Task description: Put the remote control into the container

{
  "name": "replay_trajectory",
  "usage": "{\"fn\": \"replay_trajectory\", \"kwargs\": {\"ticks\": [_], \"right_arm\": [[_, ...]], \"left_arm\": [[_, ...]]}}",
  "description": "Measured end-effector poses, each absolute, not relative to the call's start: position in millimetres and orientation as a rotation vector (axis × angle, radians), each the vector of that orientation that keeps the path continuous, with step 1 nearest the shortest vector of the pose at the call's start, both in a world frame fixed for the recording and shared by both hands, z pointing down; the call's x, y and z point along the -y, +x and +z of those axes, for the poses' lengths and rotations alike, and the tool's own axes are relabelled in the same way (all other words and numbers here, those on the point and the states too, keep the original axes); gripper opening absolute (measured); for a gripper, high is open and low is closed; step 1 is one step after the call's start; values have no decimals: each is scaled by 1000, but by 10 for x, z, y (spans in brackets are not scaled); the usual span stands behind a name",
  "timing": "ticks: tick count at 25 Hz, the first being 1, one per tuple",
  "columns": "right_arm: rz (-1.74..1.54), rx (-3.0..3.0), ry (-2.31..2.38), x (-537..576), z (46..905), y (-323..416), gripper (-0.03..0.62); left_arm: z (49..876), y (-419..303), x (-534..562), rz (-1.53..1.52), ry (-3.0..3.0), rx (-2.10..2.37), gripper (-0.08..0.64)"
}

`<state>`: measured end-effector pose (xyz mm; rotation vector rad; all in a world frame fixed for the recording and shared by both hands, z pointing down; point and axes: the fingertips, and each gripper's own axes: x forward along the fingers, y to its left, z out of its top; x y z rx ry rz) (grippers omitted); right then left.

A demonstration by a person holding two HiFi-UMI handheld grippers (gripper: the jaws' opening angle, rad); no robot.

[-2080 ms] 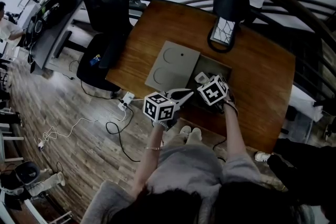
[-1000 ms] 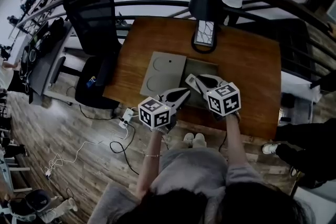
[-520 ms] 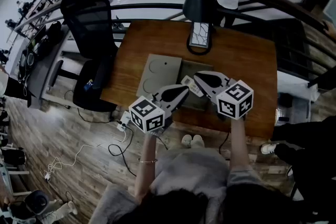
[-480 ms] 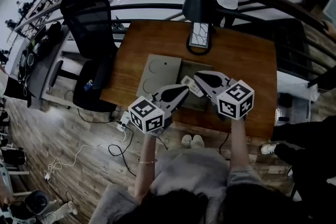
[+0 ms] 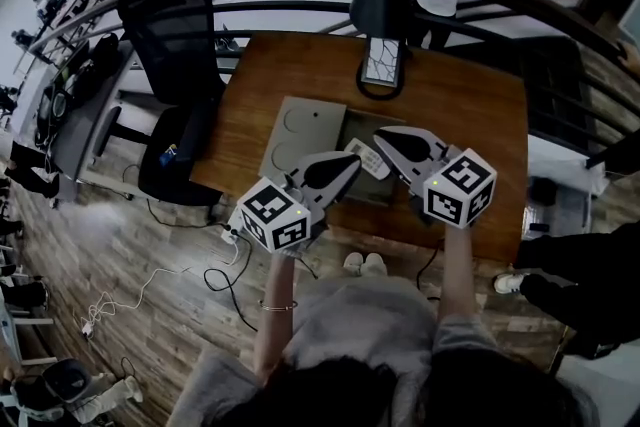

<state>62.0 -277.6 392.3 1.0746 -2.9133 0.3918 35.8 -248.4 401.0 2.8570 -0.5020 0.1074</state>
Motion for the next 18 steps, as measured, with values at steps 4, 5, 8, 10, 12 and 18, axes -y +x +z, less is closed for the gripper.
{"fn": "replay_trajectory", "kwargs": {"ticks": [4, 5, 8, 10, 12, 18], "right_arm": [[383, 2916, 1057, 2768, 3924, 570, 28], [382, 2917, 1053, 2764, 3922, 562, 28], [376, 2923, 1044, 2764, 3911, 547, 28], [373, 2926, 1043, 2772, 3906, 538, 28], [371, 2925, 1045, 2769, 3904, 532, 29], [372, 2923, 1042, 2730, 3926, 520, 28]], "left_arm": [[4036, 330, 2475, 111, 2847, 510, 3], [4035, 328, 2473, 111, 2847, 511, 3], [4017, 323, 2483, 110, 2852, 516, 3], [4001, 312, 2502, 106, 2856, 522, 3], [3987, 297, 2509, 102, 2860, 530, 3], [4006, 283, 2471, 102, 2860, 523, 3]]}}
